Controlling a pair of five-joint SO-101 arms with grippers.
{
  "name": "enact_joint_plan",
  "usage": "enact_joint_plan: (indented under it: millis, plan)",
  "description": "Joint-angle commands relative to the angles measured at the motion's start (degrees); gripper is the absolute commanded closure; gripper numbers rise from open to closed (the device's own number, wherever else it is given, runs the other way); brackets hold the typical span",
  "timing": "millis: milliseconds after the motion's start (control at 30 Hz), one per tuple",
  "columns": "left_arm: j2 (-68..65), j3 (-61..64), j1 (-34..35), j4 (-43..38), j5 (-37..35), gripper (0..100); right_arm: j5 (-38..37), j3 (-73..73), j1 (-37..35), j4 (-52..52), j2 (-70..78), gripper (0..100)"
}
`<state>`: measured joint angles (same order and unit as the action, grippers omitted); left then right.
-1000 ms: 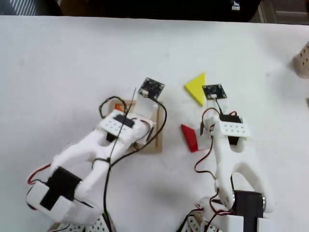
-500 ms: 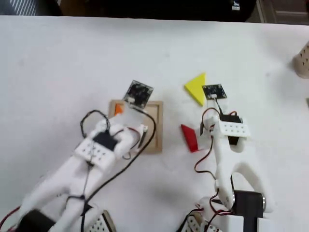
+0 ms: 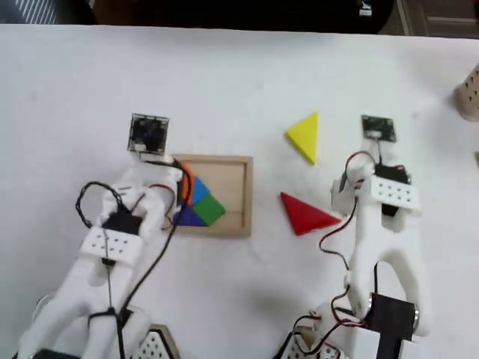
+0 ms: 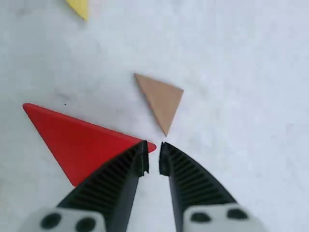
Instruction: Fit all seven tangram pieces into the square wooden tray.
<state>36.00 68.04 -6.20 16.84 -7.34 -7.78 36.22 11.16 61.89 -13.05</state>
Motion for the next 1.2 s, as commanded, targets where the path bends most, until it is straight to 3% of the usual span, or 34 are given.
enact_joint_plan:
  millis: [0, 233, 533, 667, 767, 900, 1167]
  plan:
    - [-4.8, -3.5, 0.7, -2.8, 0.1, 97, 5.3, -6.2, 0.7, 3.6, -2.2, 86.8]
    - [-8.2, -5.6, 2.2, -3.1, 0.1, 97, 18.1, -6.9, -0.8, -1.8, -2.1, 82.8]
    - [-8.7, -8.0, 8.0, -3.2, 0.0, 97, 15.7, -9.9, -2.9, -5.9, 9.8, 82.8]
    - [-8.7, -8.1, 9.4, -4.0, 0.0, 97, 14.5, -17.8, -4.6, -2.2, 19.1, 75.2]
    - [-8.7, -8.1, 12.8, -6.6, 0.0, 97, 8.2, -24.0, -7.3, 2.9, 24.7, 70.9]
    - [-8.7, -8.5, 16.0, -6.8, -3.3, 97, 3.1, -30.4, -8.4, 8.7, 30.2, 73.4]
    - [-11.1, -8.9, 15.6, -7.4, -5.6, 97, 3.1, -32.8, -6.0, 10.5, 34.1, 78.2]
